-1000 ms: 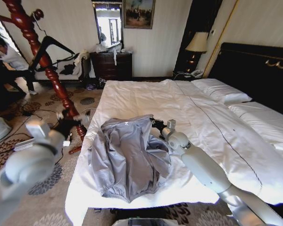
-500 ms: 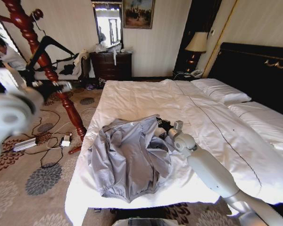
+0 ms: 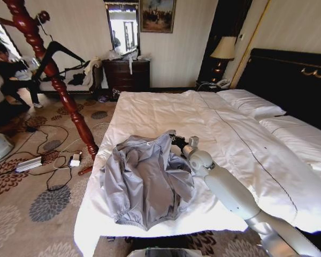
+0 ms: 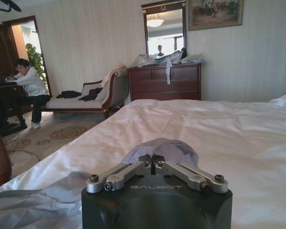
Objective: Pick up the clothes from the bed and hang them on the clothes hanger.
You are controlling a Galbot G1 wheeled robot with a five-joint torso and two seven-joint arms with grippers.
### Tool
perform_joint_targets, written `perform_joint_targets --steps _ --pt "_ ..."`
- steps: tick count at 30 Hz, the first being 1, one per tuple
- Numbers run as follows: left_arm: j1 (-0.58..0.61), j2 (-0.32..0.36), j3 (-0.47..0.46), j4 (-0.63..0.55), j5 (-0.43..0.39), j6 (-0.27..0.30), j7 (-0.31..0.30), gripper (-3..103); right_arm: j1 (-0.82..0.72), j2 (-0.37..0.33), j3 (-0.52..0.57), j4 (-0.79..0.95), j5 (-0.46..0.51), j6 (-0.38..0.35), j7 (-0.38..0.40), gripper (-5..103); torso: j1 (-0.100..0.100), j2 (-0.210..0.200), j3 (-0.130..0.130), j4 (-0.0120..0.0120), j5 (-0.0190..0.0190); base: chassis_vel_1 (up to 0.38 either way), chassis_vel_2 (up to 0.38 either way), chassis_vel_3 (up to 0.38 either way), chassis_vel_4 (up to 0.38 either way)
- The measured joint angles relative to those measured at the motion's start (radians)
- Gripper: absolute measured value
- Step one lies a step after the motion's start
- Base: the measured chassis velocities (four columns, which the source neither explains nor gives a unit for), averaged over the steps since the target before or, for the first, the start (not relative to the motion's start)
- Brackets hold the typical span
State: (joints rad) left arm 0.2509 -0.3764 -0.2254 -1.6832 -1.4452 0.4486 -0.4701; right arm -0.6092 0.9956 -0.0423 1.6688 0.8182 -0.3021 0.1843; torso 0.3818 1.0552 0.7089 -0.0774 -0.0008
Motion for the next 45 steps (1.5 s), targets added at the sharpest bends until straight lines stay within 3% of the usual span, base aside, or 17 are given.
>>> perform_joint_targets --steps 5,7,15,21,26,28,30,33,36,43,45 --pt "-0.092 -0.095 0.114 0.046 0.036 -0.032 0.003 100 -0.008 -0.012 0.018 0.007 0.006 -0.001 0.002 0 0.0 0.0 0.0 -0.0013 0.0007 0.0 0.0 0.0 0.0" --pt "-0.206 -0.136 0.2 0.084 0.052 -0.028 0.005 100 -0.024 -0.016 0.033 0.009 0.007 -0.002 0.004 0 0.0 0.0 0.0 -0.001 0.0009 0.0 0.0 0.0 0.0" --pt "-0.367 -0.151 0.309 0.165 0.069 0.005 0.021 100 -0.036 -0.015 0.045 0.006 0.007 -0.002 0.005 0 0.0 0.0 0.0 0.0001 0.0008 0.0 0.0 0.0 0.0" --pt "-0.493 -0.22 0.435 0.301 0.116 0.007 0.026 100 -0.029 -0.014 0.046 0.007 0.02 -0.002 0.01 0 0.0 0.0 0.0 -0.0007 0.0009 0.0 0.0 0.0 0.0" --pt "-0.569 -0.28 0.5 0.389 0.123 0.059 -0.007 103 -0.036 -0.021 0.056 0.011 0.025 -0.002 0.014 0 0.0 0.0 0.0 -0.001 0.0011 0.0 0.0 0.0 0.0" --pt "-0.574 -0.289 0.508 0.4 0.125 0.074 -0.02 94 -0.043 -0.029 0.063 0.016 0.025 -0.002 0.015 0 0.0 0.0 0.0 -0.0008 0.001 0.0 0.0 0.0 0.0" --pt "-0.574 -0.289 0.508 0.402 0.127 0.079 -0.023 94 -0.044 -0.032 0.066 0.017 0.026 -0.002 0.015 0 0.0 0.0 0.0 -0.0006 0.0008 0.0 0.0 0.0 0.0" --pt "-0.564 -0.284 0.507 0.408 0.133 0.082 -0.026 78 -0.045 -0.039 0.07 0.02 0.031 -0.002 0.017 0 0.0 0.0 0.0 -0.0004 0.0007 0.0 0.0 0.0 0.0" --pt "-0.562 -0.281 0.504 0.41 0.132 0.082 -0.026 73 -0.043 -0.041 0.07 0.02 0.033 -0.002 0.018 0 0.0 0.0 0.0 -0.0004 0.0007 0.0 0.0 0.0 0.0" --pt "-0.558 -0.281 0.503 0.416 0.127 0.067 -0.019 40 -0.041 -0.033 0.062 0.02 0.035 -0.002 0.022 0 0.0 0.0 0.0 -0.0006 0.0007 0.0 0.0 0.0 0.0" --pt "-0.557 -0.278 0.504 0.413 0.127 0.064 -0.016 35 -0.043 -0.031 0.061 0.02 0.035 -0.002 0.022 0 0.0 0.0 0.0 -0.0006 0.0007 0.0 0.0 0.0 0.0"
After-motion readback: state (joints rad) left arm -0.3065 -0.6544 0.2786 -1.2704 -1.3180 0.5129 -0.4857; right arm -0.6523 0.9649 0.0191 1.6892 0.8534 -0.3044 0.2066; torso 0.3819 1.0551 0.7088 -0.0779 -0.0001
